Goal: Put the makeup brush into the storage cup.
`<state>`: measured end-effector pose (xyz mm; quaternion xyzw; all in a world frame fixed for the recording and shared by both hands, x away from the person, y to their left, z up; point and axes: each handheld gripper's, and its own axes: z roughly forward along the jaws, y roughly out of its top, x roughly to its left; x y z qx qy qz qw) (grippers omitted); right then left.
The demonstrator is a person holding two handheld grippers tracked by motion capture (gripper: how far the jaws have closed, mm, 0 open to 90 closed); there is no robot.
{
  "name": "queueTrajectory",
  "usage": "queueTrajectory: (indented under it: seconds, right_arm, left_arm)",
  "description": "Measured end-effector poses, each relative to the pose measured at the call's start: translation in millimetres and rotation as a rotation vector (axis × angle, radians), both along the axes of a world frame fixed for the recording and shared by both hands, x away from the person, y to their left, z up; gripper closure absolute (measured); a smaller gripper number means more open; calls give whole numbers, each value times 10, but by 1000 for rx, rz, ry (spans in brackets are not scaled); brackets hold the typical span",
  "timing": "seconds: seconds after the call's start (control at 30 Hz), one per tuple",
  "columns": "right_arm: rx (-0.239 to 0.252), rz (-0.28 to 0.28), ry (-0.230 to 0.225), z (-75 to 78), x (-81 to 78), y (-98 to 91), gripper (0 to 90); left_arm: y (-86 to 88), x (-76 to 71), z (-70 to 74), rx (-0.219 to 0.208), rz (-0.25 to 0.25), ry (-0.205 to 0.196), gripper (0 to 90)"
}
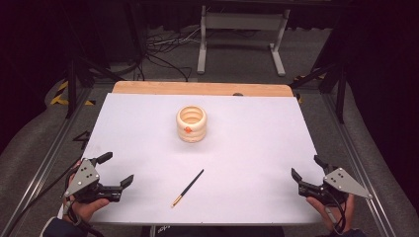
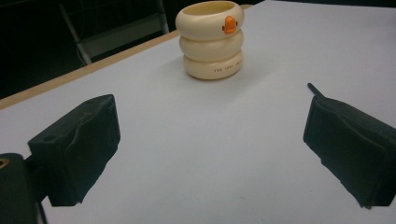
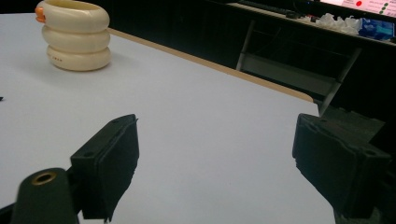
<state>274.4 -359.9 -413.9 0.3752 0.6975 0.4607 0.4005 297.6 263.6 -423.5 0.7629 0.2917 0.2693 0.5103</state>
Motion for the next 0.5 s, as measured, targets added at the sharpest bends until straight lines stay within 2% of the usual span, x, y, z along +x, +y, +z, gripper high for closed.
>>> queueTrajectory:
  seconds: [0.2,0.3,0.5]
  right_arm:
    - [-4,66,12,50,-20,40,162]
    - [-29,158,50,108,-15,118,196]
    - [-59,271,78,282,64,277,229]
  left_arm:
    - [-30,-6,-6,13,-14,11,45]
    - [-44,-6,-25,16,-6,23,42]
    - [-55,-37,-32,27,-7,33,43]
